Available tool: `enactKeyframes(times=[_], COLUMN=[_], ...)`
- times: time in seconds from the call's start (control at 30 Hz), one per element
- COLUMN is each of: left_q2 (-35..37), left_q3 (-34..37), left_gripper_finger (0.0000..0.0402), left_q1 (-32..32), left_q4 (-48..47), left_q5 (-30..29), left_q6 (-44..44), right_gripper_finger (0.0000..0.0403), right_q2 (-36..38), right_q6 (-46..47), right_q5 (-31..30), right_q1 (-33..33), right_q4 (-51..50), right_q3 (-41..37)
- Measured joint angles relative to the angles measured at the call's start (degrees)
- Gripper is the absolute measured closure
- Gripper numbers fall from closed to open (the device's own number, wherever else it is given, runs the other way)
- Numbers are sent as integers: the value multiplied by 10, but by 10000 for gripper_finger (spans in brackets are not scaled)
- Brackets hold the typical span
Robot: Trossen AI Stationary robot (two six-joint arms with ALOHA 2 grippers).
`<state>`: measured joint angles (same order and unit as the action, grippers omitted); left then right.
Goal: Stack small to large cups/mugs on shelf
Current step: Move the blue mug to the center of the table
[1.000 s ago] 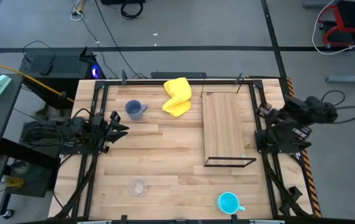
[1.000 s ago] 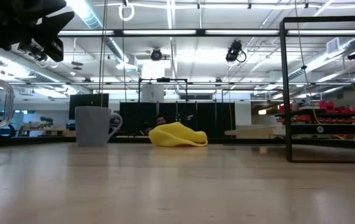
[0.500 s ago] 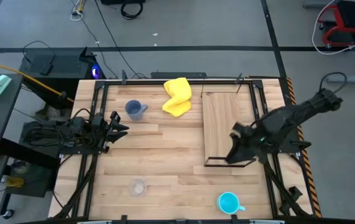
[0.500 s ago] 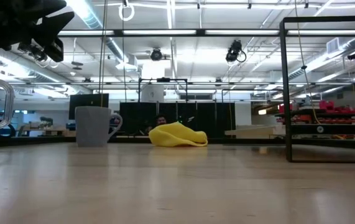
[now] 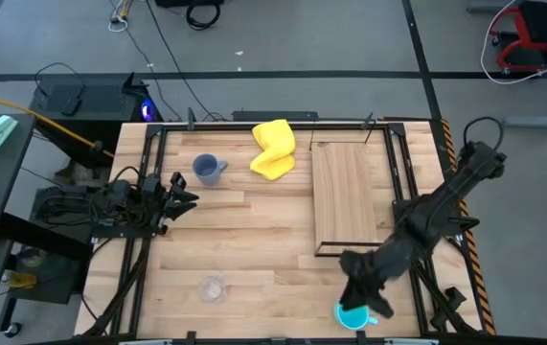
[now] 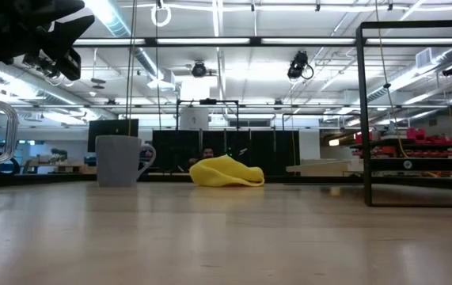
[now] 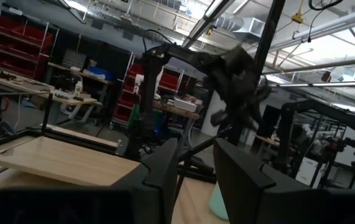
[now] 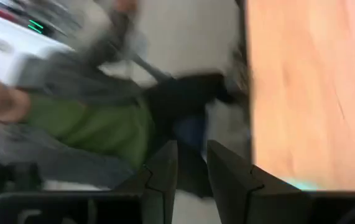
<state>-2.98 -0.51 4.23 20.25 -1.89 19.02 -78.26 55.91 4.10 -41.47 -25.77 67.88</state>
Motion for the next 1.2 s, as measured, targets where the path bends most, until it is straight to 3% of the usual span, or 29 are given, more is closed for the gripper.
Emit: enactKeyframes(times=[0.4, 0.63, 0.83, 1.2], left_q2=[0, 0, 0, 0], left_q3=[0, 0, 0, 0], left_gripper_finger=[289, 291, 290, 291], left_q1=[0, 0, 0, 0], left_q4=[-1, -8, -27, -41], left_q5=[0, 0, 0, 0], left_q6=[-2, -2, -2, -1], right_gripper_finger=[308, 308, 308, 308], right_q2=[-99, -100, -106, -150], right_q6=[167, 250, 293, 302], right_q5=[-34, -44, -97, -100], right_q1=[-17, -60, -96, -102], right_q4=[-271, -250, -235, -228], right_q3=[-1, 0, 0, 0])
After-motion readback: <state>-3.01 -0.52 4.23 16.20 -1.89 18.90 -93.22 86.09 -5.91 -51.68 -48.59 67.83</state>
